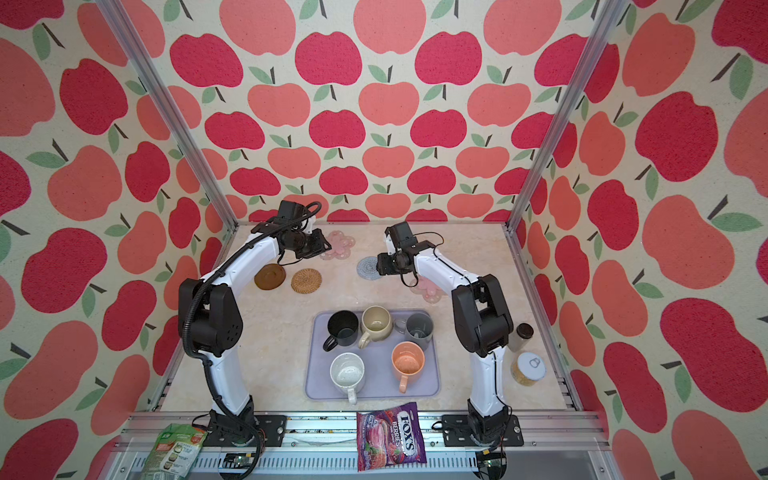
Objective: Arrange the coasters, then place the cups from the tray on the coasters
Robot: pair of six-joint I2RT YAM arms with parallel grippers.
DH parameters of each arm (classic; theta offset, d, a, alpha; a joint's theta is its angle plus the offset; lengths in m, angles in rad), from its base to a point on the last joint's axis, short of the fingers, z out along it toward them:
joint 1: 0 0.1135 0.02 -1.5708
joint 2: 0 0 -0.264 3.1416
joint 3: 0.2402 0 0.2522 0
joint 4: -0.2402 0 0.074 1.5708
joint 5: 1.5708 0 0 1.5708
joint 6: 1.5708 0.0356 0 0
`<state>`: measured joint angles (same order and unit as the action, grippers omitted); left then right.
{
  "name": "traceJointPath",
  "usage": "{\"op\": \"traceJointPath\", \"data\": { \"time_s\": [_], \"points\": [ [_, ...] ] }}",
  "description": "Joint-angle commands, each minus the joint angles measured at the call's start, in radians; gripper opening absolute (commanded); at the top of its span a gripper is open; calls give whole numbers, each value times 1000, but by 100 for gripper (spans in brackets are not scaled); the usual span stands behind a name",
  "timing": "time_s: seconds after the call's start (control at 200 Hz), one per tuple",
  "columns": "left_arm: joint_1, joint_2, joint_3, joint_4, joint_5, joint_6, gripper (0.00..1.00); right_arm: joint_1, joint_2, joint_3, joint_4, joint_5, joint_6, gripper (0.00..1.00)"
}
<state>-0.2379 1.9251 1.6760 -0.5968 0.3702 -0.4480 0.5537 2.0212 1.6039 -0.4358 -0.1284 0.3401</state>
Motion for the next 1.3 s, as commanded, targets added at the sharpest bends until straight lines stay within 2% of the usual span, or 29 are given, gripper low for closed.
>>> {"op": "traceJointPath", "data": {
  "time_s": [0.0,0.2,0.365,0.926,1.296],
  "points": [
    [32,-66,-83,-13,-31,43,28,14,58,68,13,-23,31,42],
    [100,-174,-223,11,-30,46,29,33,173,176,1,-39,51,24],
    [141,-220,-294,32,-23,44,29,43,238,237,-7,-33,63,19],
    [195,-229,-355,64,15,44,29,48,420,415,-91,-19,89,9],
    [199,-189,-333,72,28,27,29,31,432,403,-141,21,71,8]
  ]
}}
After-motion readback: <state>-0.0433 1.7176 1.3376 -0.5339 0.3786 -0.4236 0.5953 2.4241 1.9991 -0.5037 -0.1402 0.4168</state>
